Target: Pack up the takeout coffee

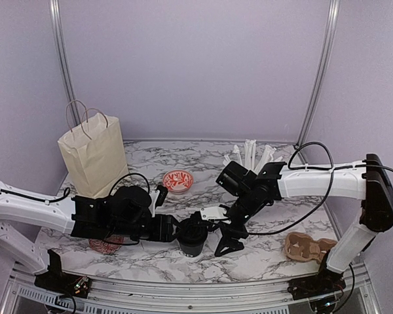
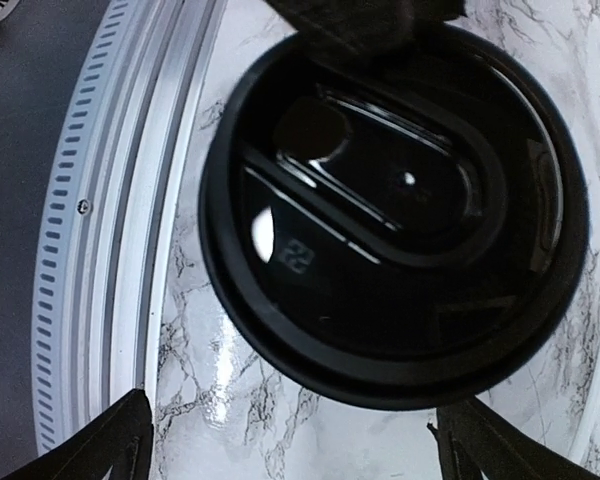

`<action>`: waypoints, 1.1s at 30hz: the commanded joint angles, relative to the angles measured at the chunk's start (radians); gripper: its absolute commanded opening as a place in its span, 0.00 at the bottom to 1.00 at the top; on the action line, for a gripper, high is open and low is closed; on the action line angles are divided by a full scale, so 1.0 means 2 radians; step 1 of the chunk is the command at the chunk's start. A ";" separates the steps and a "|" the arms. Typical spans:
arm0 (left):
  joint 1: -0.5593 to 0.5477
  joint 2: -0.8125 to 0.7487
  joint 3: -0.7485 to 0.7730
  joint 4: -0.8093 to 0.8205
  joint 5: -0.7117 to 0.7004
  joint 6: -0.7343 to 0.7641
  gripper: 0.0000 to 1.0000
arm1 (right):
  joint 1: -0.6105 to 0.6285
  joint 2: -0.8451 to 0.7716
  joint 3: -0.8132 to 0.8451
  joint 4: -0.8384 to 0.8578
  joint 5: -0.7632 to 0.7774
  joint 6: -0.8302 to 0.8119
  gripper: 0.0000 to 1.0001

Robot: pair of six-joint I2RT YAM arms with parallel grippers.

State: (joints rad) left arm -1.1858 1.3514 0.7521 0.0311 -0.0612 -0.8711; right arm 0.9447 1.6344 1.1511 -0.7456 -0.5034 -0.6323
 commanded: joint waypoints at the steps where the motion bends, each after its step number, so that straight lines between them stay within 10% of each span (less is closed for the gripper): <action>1: 0.002 0.000 0.011 0.005 -0.019 -0.008 0.59 | 0.035 -0.026 -0.006 -0.009 -0.033 -0.010 0.94; 18: 0.014 -0.031 0.013 -0.015 -0.009 0.005 0.59 | 0.088 -0.014 0.014 -0.077 -0.075 -0.063 0.91; 33: 0.010 0.006 0.038 -0.015 0.082 0.027 0.59 | -0.014 -0.028 -0.015 -0.049 -0.125 -0.014 0.74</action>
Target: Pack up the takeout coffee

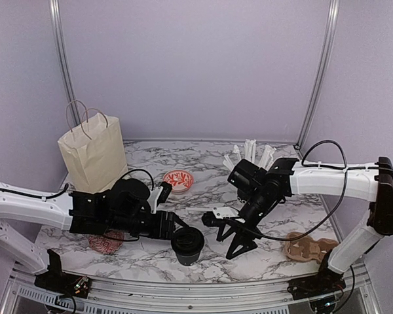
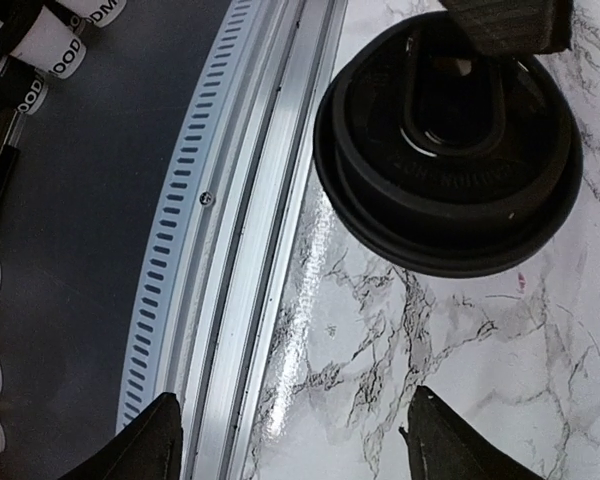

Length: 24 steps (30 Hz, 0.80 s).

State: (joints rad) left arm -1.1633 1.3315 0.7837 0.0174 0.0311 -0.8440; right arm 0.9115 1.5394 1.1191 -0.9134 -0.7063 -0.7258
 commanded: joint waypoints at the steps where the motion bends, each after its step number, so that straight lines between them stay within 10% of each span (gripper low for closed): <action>1: -0.003 0.019 0.024 -0.008 0.039 0.014 0.59 | 0.002 0.033 0.005 0.042 -0.024 0.038 0.68; 12: -0.008 0.022 0.009 -0.036 0.028 -0.001 0.59 | 0.003 0.105 0.043 0.066 -0.042 0.059 0.43; 24: -0.008 0.066 0.003 -0.043 0.040 -0.004 0.56 | -0.012 0.096 0.006 0.080 -0.106 0.084 0.44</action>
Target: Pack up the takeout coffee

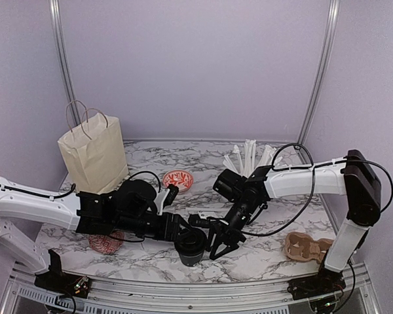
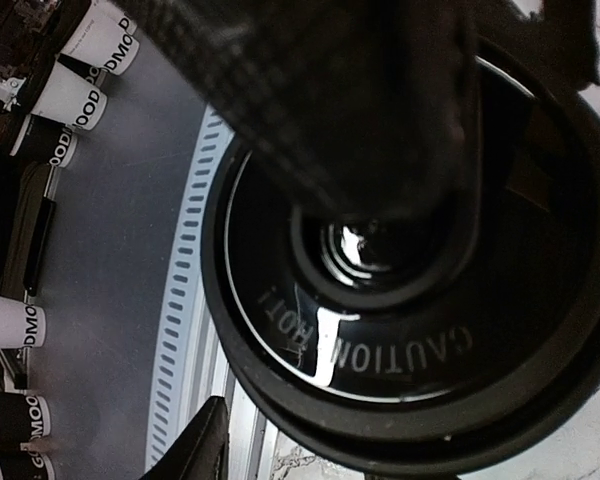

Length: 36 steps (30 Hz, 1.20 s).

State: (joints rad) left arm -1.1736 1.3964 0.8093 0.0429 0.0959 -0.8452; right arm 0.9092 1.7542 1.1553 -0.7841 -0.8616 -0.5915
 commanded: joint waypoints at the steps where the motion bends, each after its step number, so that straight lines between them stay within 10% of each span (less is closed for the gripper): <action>1: -0.002 0.036 -0.009 -0.056 0.005 -0.005 0.56 | -0.015 -0.015 -0.016 0.017 -0.028 0.019 0.45; 18: -0.005 0.021 0.026 -0.072 -0.003 -0.002 0.55 | -0.029 -0.027 -0.052 0.049 -0.035 0.032 0.49; 27: -0.005 0.008 0.010 -0.099 -0.065 0.009 0.61 | -0.029 -0.037 -0.012 0.006 0.030 0.087 0.97; 36: -0.005 0.004 -0.014 -0.077 -0.095 -0.012 0.61 | -0.005 -0.002 0.009 0.009 0.044 0.136 0.99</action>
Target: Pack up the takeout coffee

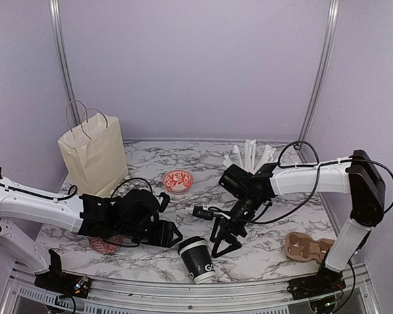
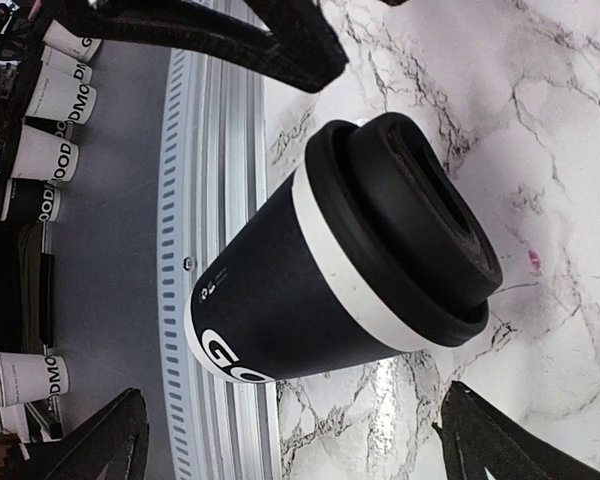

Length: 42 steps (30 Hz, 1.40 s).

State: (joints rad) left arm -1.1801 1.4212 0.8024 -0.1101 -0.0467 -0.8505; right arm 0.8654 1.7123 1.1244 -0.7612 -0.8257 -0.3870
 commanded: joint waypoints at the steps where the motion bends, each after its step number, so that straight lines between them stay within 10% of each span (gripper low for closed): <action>1: -0.002 -0.011 -0.014 -0.001 -0.028 -0.012 0.61 | 0.022 0.024 0.027 -0.001 0.036 0.042 0.99; 16: 0.009 -0.083 -0.071 -0.035 -0.114 -0.104 0.61 | 0.122 0.089 0.109 -0.013 0.250 0.111 0.99; 42: 0.013 -0.141 -0.105 -0.015 -0.112 -0.091 0.61 | 0.133 0.104 0.102 0.005 0.257 0.045 0.85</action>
State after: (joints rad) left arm -1.1584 1.1934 0.6247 -0.1471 -0.2630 -1.0401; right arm 1.1248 1.9110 1.3544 -0.7914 -0.3080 -0.2562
